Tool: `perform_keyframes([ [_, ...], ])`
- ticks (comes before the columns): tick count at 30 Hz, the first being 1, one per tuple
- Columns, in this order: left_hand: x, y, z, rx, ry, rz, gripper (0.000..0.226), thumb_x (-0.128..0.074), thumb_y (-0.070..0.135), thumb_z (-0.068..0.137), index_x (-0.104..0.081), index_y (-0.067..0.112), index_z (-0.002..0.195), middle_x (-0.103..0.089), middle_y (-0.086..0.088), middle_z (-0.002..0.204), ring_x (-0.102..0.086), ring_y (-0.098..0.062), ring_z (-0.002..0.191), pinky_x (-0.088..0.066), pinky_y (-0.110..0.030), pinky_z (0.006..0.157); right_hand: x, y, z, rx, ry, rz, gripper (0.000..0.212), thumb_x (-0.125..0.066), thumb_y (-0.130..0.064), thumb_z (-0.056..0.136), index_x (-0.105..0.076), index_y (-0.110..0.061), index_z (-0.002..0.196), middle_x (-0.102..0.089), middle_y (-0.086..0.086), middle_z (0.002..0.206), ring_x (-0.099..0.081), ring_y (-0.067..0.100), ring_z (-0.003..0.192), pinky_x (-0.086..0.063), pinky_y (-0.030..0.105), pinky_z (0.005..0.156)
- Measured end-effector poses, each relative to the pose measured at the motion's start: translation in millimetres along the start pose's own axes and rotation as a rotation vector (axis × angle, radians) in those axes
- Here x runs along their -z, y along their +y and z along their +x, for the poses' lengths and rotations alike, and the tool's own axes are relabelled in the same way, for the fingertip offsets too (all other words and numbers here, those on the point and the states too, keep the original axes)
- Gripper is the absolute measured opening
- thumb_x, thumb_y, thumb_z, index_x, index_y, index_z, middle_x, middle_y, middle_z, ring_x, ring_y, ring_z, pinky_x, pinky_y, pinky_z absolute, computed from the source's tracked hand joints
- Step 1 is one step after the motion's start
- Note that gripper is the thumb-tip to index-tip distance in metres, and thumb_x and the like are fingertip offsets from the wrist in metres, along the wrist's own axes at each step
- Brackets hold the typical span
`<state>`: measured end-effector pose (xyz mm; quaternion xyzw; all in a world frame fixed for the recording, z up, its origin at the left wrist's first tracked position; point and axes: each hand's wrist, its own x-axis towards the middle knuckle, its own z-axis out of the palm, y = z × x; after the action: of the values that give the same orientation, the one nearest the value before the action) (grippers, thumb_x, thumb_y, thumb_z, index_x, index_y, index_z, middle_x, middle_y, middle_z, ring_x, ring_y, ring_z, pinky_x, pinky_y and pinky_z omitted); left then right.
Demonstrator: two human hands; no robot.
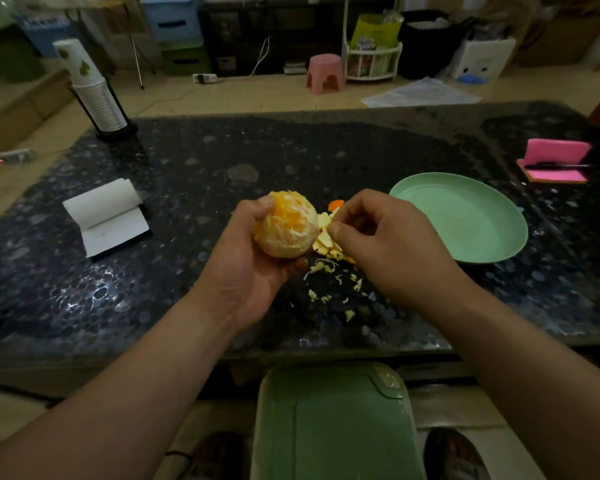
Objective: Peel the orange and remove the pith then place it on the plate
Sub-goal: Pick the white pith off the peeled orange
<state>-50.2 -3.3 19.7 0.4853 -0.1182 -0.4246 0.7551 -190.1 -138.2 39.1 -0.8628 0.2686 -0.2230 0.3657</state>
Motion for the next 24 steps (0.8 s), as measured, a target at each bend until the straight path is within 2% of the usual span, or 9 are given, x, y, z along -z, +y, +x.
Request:
perform_keyframes([
  [3,-2.1,-2.6,0.4,-0.060,0.008,0.033,0.042,-0.058,0.040,0.095,-0.068,0.014,0.126,-0.075,-0.009,0.115,-0.068,-0.024,0.103,-0.053,-0.037,0.081,0.1,-11.6,-7.3,-0.128,-0.138,0.283,0.024,-0.072,-0.043,0.099,-0.073,-0.019,0.094,-0.078,-0.003,0.083,-0.074,0.011,0.071,-0.065,0.039,0.067],
  [5,-2.6,-4.8,0.9,-0.092,0.012,0.049,0.036,-0.055,0.036,0.099,-0.068,0.013,0.124,-0.077,-0.007,0.111,-0.070,-0.023,0.102,-0.053,-0.039,0.087,-2.6,-15.8,-10.1,-0.155,-0.170,0.319,0.030,-0.072,-0.044,0.099,-0.074,-0.015,0.094,-0.079,-0.002,0.084,-0.075,0.012,0.069,-0.064,0.034,0.063],
  [10,-4.8,-7.9,0.7,-0.160,0.052,0.126,0.076,-0.072,0.047,0.078,-0.058,0.006,0.140,-0.070,-0.016,0.122,-0.068,-0.027,0.103,-0.054,-0.043,0.084,-4.4,-16.6,-9.2,-0.213,-0.197,0.349,0.024,-0.070,-0.033,0.103,-0.074,-0.011,0.095,-0.080,0.000,0.083,-0.075,0.014,0.069,-0.059,0.025,0.059],
  [13,-3.6,-10.8,0.6,-0.232,0.062,0.228,0.066,-0.073,0.050,0.077,-0.061,0.014,0.131,-0.071,-0.012,0.121,-0.069,-0.026,0.102,-0.055,-0.048,0.085,-4.0,-16.7,-9.4,-0.255,-0.217,0.395,0.021,-0.068,-0.025,0.105,-0.076,-0.010,0.092,-0.081,0.002,0.083,-0.074,0.014,0.068,-0.057,0.024,0.060],
  [15,-3.9,-13.0,-0.3,-0.290,0.069,0.330,0.054,-0.071,0.050,0.080,-0.060,0.022,0.125,-0.072,-0.004,0.116,-0.071,-0.021,0.099,-0.057,-0.042,0.082,-4.6,-17.1,-9.2,-0.281,-0.224,0.395,0.022,-0.066,-0.019,0.104,-0.077,-0.010,0.088,-0.081,0.004,0.082,-0.074,0.016,0.067,-0.057,0.025,0.060],
  [19,-4.8,-16.3,-3.6,-0.413,0.071,0.540,0.065,-0.067,0.060,0.078,-0.053,0.025,0.132,-0.067,-0.005,0.124,-0.070,-0.017,0.105,-0.058,-0.031,0.084,-8.2,-17.9,-8.4,-0.331,-0.194,0.407,0.020,-0.064,-0.013,0.100,-0.075,-0.008,0.084,-0.078,0.006,0.075,-0.070,0.015,0.060,-0.054,0.026,0.055],
  [21,-5.8,-16.6,-4.6,-0.431,0.084,0.544,0.067,-0.068,0.060,0.078,-0.053,0.024,0.132,-0.067,-0.005,0.125,-0.070,-0.019,0.108,-0.060,-0.033,0.086,-10.0,-18.2,-9.1,-0.343,-0.174,0.440,0.019,-0.064,-0.012,0.099,-0.072,-0.009,0.082,-0.076,0.004,0.070,-0.066,0.012,0.056,-0.050,0.025,0.051],
  [24,-8.4,-14.8,-4.0,-0.357,0.108,0.403,0.065,-0.071,0.055,0.077,-0.058,0.020,0.130,-0.071,-0.006,0.121,-0.072,-0.023,0.106,-0.060,-0.040,0.086,-11.3,-18.2,-9.8,-0.345,-0.154,0.533,0.016,-0.066,-0.012,0.098,-0.068,-0.009,0.082,-0.071,0.002,0.065,-0.061,0.010,0.053,-0.046,0.022,0.047],
])
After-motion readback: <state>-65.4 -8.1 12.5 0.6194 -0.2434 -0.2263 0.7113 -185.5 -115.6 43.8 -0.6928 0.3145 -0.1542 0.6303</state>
